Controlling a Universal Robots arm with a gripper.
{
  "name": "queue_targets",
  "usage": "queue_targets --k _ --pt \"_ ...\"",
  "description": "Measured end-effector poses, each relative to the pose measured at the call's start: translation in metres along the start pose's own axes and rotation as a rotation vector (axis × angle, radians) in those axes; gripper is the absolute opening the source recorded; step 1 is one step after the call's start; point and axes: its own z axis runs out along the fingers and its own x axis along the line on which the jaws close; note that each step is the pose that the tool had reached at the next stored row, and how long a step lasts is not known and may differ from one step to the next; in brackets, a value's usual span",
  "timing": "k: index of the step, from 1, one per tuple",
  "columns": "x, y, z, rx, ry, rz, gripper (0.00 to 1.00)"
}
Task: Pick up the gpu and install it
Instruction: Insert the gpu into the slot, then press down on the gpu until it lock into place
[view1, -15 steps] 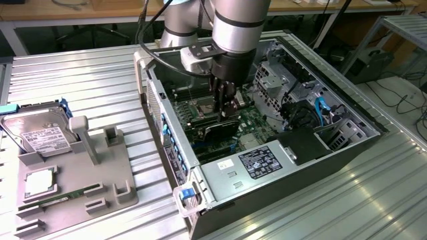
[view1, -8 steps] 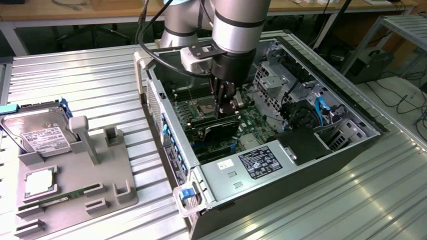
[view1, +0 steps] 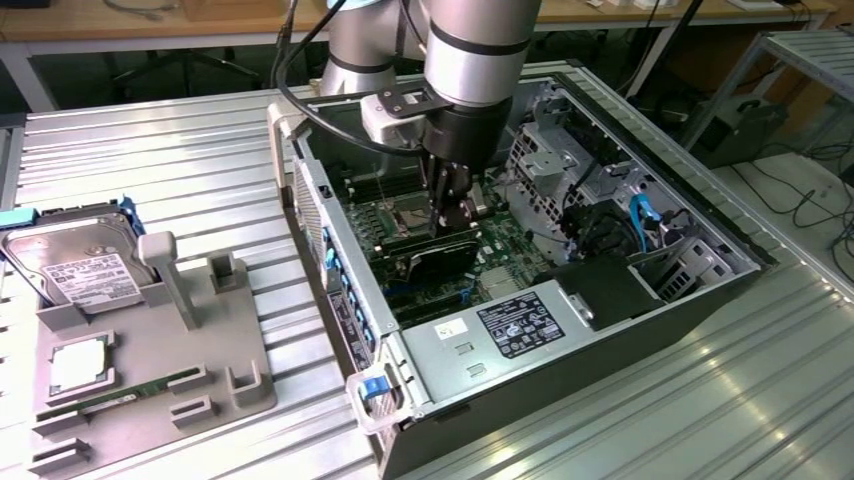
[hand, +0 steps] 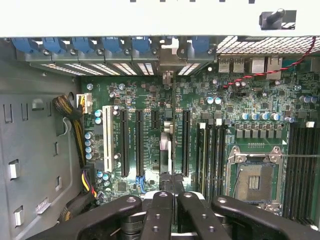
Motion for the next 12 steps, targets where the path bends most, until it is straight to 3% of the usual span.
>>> queue_targets --k 10,12 --pt "0.0 0.0 0.0 0.0 0.0 0.0 0.11" --pt "0.0 0.0067 0.0004 0.0001 -0.0013 0.0 0.11"
